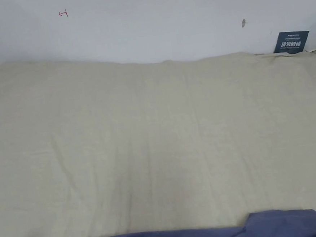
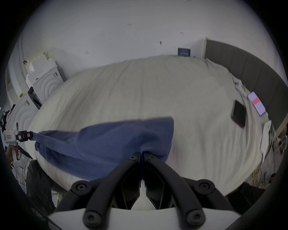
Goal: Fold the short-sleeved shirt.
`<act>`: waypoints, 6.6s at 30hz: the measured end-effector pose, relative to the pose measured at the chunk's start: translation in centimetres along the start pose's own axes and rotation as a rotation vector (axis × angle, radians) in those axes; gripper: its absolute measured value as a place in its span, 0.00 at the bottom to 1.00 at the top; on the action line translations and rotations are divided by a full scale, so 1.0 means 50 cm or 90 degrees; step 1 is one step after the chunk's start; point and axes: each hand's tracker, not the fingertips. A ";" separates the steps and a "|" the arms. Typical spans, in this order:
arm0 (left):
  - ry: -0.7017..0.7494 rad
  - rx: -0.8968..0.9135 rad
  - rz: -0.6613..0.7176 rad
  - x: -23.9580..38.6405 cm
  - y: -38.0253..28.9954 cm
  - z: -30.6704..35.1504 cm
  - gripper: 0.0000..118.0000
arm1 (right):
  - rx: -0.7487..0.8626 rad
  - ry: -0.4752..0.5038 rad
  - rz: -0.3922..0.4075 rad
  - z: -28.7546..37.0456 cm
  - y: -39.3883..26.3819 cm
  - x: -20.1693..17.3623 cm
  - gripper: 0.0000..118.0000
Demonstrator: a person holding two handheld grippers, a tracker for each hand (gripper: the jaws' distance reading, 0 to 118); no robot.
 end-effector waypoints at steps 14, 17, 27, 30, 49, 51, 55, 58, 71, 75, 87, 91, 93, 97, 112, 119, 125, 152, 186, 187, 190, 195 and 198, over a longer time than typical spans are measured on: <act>0.075 -0.045 -0.026 0.051 -0.073 -0.029 0.00 | -0.038 -0.093 0.045 -0.079 -0.061 -0.055 0.02; 0.078 -0.049 -0.023 0.057 -0.072 -0.021 0.00 | -0.039 -0.107 0.051 -0.086 -0.060 -0.064 0.02; 0.068 0.001 -0.007 0.062 -0.042 0.045 0.40 | 0.011 -0.127 0.062 -0.001 -0.013 -0.112 0.51; 0.080 0.021 -0.001 0.058 -0.017 0.049 0.59 | 0.062 -0.127 0.079 0.018 0.009 -0.137 0.51; 0.146 -0.140 -0.064 0.109 -0.004 -0.084 0.16 | 0.145 -0.025 0.071 -0.033 0.033 -0.263 0.51; 0.147 -0.137 -0.039 0.105 0.000 -0.075 0.08 | 0.151 -0.019 0.072 -0.038 0.031 -0.268 0.51; 0.111 -0.119 -0.009 0.092 0.017 -0.021 0.04 | 0.180 -0.010 0.082 -0.035 0.034 -0.275 0.51; 0.062 -0.096 0.045 0.042 0.036 -0.007 0.04 | 0.231 -0.024 0.097 -0.033 0.035 -0.278 0.51; 0.103 -0.049 0.050 -0.042 0.106 0.124 0.04 | 0.337 -0.051 0.136 -0.021 0.051 -0.312 0.51; 0.170 -0.055 0.052 -0.085 0.107 0.166 0.04 | 0.338 -0.038 0.152 -0.026 0.061 -0.334 0.51; -0.012 -0.045 0.113 -0.019 0.103 0.223 0.04 | 0.329 0.003 0.180 -0.033 0.053 -0.379 0.51; -0.108 -0.039 0.135 0.047 0.112 0.217 0.04 | 0.324 0.006 0.180 -0.031 0.048 -0.378 0.51; -0.158 -0.046 0.151 0.078 0.115 0.196 0.04 | 0.320 0.006 0.177 -0.031 0.045 -0.375 0.51; -0.210 -0.065 0.167 0.137 0.113 0.110 0.04 | 0.316 0.001 0.169 -0.031 0.038 -0.364 0.51; -0.138 -0.184 0.124 0.287 0.037 -0.178 0.04 | 0.308 -0.029 0.164 -0.012 0.019 -0.325 0.51; -0.168 -0.153 0.156 0.262 0.037 -0.151 0.24 | 0.302 -0.019 0.156 -0.016 0.019 -0.331 0.51; -0.180 -0.086 0.127 0.213 0.035 -0.089 0.39 | 0.305 -0.011 0.162 -0.015 0.018 -0.336 0.51; -0.264 -0.121 0.133 0.275 -0.005 -0.173 0.04 | 0.296 -0.002 0.156 -0.020 0.011 -0.345 0.51; -0.033 -0.106 0.060 0.117 -0.024 -0.112 0.09 | 0.301 0.033 0.188 -0.024 0.015 -0.397 0.51; -0.037 -0.103 0.062 0.113 -0.021 -0.103 0.08 | 0.302 0.034 0.189 -0.023 0.015 -0.397 0.51; -0.084 -0.085 0.079 0.097 -0.010 -0.070 0.08 | 0.308 0.031 0.192 -0.019 0.016 -0.395 0.51; -0.103 -0.066 0.092 0.067 0.012 -0.023 0.07 | 0.320 0.026 0.182 -0.013 0.022 -0.384 0.51; -0.062 -0.057 0.083 0.035 0.024 0.004 0.07 | 0.324 0.022 0.178 -0.010 0.029 -0.376 0.51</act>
